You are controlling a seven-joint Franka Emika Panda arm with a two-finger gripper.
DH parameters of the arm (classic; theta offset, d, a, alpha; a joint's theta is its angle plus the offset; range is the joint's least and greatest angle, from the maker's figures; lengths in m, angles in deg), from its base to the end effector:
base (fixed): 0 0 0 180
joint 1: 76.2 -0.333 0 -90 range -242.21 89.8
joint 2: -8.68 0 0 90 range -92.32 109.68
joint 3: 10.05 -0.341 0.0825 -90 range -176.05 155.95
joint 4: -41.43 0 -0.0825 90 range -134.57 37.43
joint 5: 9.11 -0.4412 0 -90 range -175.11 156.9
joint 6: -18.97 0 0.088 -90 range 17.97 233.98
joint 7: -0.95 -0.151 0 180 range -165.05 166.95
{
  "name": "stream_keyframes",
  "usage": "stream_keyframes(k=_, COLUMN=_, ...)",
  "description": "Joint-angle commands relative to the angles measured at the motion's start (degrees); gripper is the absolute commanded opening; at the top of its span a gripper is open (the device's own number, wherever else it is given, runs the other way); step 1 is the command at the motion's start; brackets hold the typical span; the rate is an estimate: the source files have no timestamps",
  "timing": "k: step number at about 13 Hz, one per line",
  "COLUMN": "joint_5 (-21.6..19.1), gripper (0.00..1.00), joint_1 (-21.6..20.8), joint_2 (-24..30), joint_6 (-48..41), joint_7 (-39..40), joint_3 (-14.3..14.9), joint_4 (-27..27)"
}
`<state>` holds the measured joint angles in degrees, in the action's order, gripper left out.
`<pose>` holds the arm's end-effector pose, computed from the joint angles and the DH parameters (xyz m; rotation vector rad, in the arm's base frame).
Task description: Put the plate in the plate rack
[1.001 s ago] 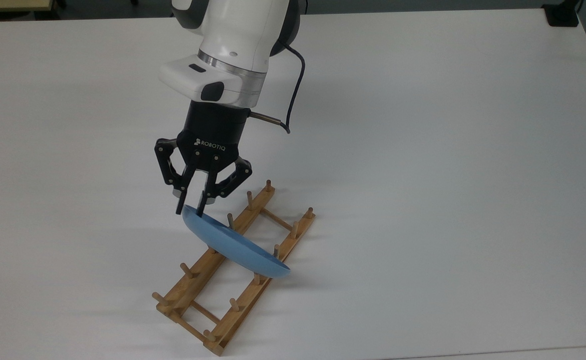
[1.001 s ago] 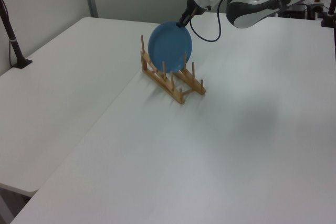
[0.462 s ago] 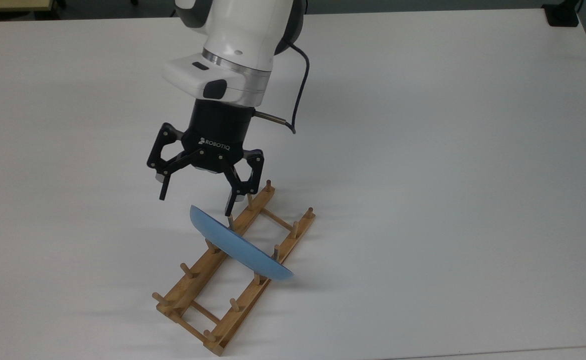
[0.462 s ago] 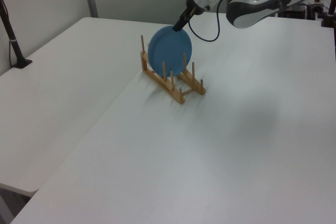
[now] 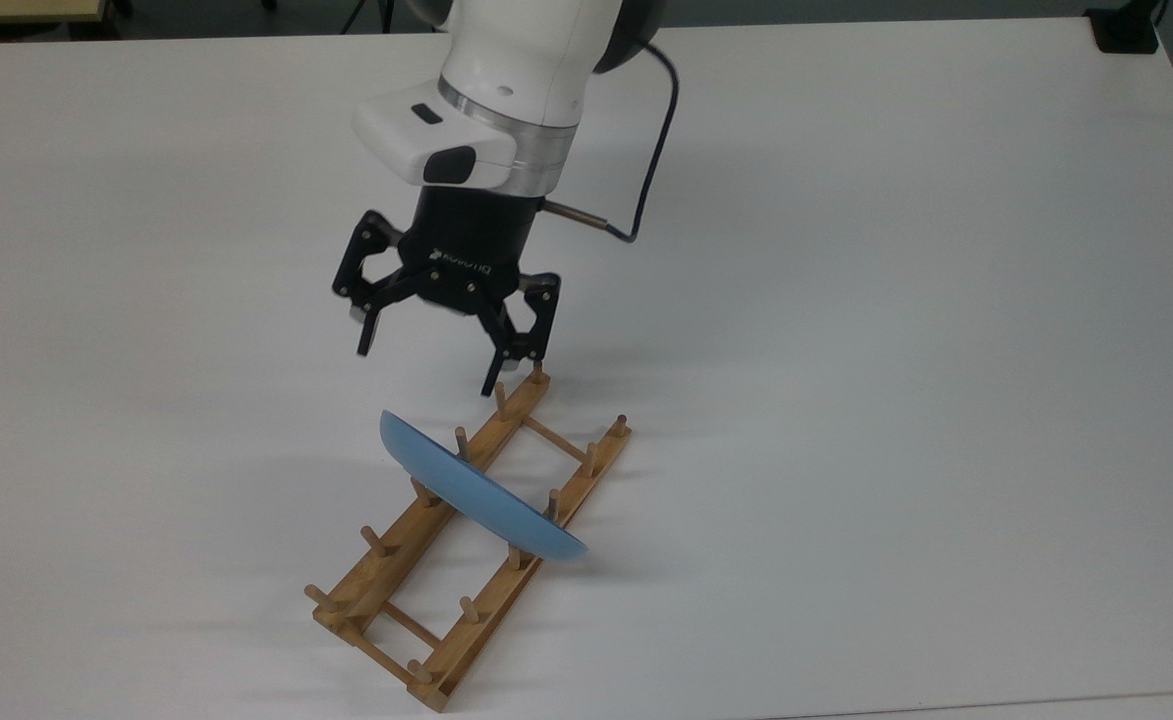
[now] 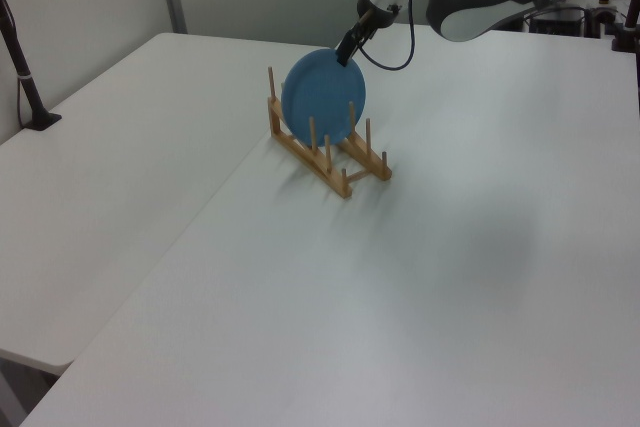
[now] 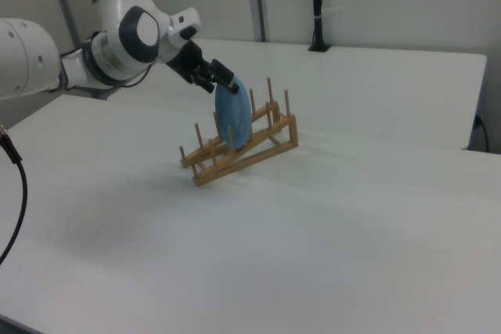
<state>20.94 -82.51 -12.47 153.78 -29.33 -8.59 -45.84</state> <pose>0.7914 0.0471 0.4700 2.7221 -0.2082 0.7987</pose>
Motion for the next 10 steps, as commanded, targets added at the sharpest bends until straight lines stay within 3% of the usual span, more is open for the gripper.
stream_keyframes(k=1, joint_5=-9.36, gripper=1.0, joint_1=-1.78, joint_2=3.83, joint_6=-10.85, joint_7=2.76, joint_3=0.13, joint_4=-1.15)
stream_keyframes(k=3, joint_5=-17.34, gripper=1.0, joint_1=-1.79, joint_2=6.72, joint_6=-18.83, joint_7=9.06, joint_3=0.21, joint_4=-1.15)
stream_keyframes(k=6, joint_5=-25.01, gripper=1.0, joint_1=-1.0, joint_2=11.38, joint_6=-32.46, joint_7=22.76, joint_3=0.65, joint_4=-1.59)
stream_keyframes(k=8, joint_5=-27.23, gripper=1.0, joint_1=0.76, joint_2=14.38, joint_6=-39.07, joint_7=31.74, joint_3=0.83, joint_4=-2.81)
stream_keyframes(k=10, joint_5=-27.23, gripper=1.0, joint_1=1.9, joint_2=17.27, joint_6=-41.02, joint_7=34.41, joint_3=0.91, joint_4=-4.74)
